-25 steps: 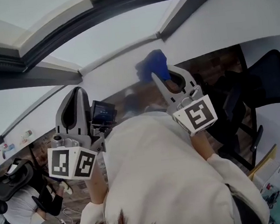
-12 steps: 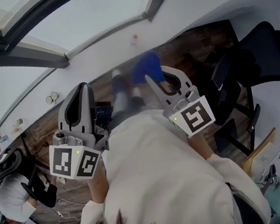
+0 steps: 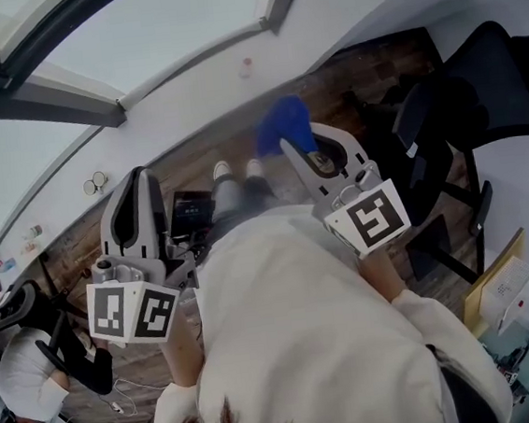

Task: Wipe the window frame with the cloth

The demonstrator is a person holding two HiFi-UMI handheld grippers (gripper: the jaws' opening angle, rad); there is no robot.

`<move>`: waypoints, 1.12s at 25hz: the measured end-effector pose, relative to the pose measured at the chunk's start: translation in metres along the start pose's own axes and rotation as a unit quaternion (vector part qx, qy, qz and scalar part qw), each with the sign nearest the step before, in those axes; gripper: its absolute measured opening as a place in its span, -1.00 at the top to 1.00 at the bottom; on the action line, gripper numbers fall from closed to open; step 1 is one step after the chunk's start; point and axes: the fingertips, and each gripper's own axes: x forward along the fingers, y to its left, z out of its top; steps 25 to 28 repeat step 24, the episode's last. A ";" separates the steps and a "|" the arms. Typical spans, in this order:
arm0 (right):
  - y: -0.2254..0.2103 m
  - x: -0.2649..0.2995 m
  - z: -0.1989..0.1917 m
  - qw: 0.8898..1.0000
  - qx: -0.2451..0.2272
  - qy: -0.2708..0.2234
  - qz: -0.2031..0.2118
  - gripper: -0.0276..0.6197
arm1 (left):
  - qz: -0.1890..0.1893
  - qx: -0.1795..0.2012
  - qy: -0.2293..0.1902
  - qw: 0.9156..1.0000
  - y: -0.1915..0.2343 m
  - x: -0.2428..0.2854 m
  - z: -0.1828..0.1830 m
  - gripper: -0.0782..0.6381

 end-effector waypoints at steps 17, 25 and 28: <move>0.025 0.023 0.018 0.999 0.012 0.006 -0.034 0.77 | -0.034 -0.003 0.013 0.999 0.034 -0.006 0.023 0.75; 0.030 0.016 0.017 0.999 0.010 0.006 -0.039 0.77 | -0.048 -0.002 0.019 0.999 0.025 -0.012 0.018 0.75; 0.030 0.016 0.017 0.999 0.010 0.006 -0.039 0.77 | -0.048 -0.002 0.019 0.999 0.025 -0.012 0.018 0.75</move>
